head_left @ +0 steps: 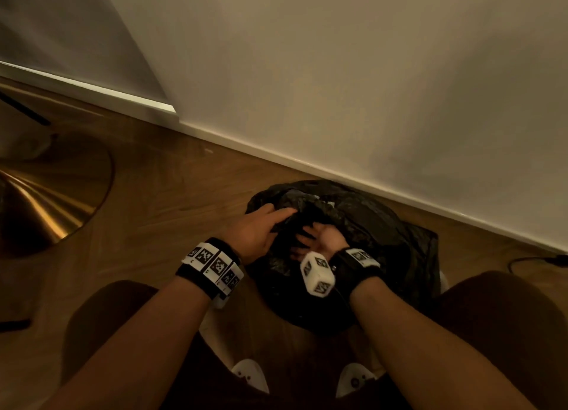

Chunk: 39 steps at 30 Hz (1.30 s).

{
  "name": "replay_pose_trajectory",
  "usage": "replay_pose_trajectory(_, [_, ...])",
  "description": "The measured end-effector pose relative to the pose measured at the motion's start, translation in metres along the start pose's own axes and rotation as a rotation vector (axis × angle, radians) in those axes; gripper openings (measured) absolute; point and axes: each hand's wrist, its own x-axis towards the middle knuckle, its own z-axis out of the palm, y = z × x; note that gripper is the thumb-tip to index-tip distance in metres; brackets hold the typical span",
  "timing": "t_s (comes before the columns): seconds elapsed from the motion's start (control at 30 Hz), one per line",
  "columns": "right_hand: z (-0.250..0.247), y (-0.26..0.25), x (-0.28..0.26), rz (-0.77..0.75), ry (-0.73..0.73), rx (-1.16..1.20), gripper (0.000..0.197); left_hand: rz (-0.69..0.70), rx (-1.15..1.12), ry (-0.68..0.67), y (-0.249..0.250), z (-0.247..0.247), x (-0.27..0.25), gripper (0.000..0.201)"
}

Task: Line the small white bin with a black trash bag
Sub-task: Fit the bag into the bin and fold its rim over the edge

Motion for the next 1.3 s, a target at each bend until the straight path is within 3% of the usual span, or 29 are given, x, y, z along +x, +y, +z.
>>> replay_pose_trajectory(0.07, [0.014,-0.002,0.009,-0.095,-0.027,-0.100,0.044,-0.007,0.007,0.003,0.001,0.000,-0.001,0.063])
replay_pose_trajectory(0.33, [0.033,-0.005,0.022,-0.266,0.100,-0.375,0.046,-0.043,-0.046,-0.008,0.002,0.000,-0.009,0.065])
replay_pose_trajectory(0.53, [0.026,0.000,0.032,-0.291,0.050,-0.487,0.054,-0.052,-0.057,0.028,-0.001,0.002,-0.011,0.065])
replay_pose_trajectory(0.67, [0.017,-0.012,0.020,-0.147,0.083,-0.478,0.050,-0.063,-0.070,0.043,-0.007,0.000,-0.008,0.063])
replay_pose_trajectory(0.9, [-0.003,-0.013,0.029,-0.077,0.119,-0.423,0.050,-0.070,-0.054,0.035,-0.009,0.000,-0.006,0.061])
replay_pose_trajectory(1.0, [-0.001,-0.010,0.037,-0.118,0.139,-0.671,0.052,-0.050,-0.056,0.042,-0.008,0.002,-0.007,0.062])
replay_pose_trajectory(1.1, [-0.011,-0.007,0.039,-0.306,0.147,-1.382,0.068,-0.047,-0.052,0.034,-0.007,0.004,-0.008,0.062])
replay_pose_trajectory(1.13, [-0.013,-0.007,0.039,-0.330,0.151,-1.508,0.074,-0.045,-0.051,0.031,-0.007,0.005,-0.009,0.062])
replay_pose_trajectory(1.23, [-0.016,-0.010,0.044,-0.330,0.110,-1.552,0.076,-0.054,-0.073,0.030,-0.008,0.003,-0.008,0.064])
replay_pose_trajectory(1.3, [-0.020,-0.011,0.047,-0.346,0.079,-1.711,0.087,-0.066,-0.074,0.029,-0.008,0.001,-0.006,0.065])
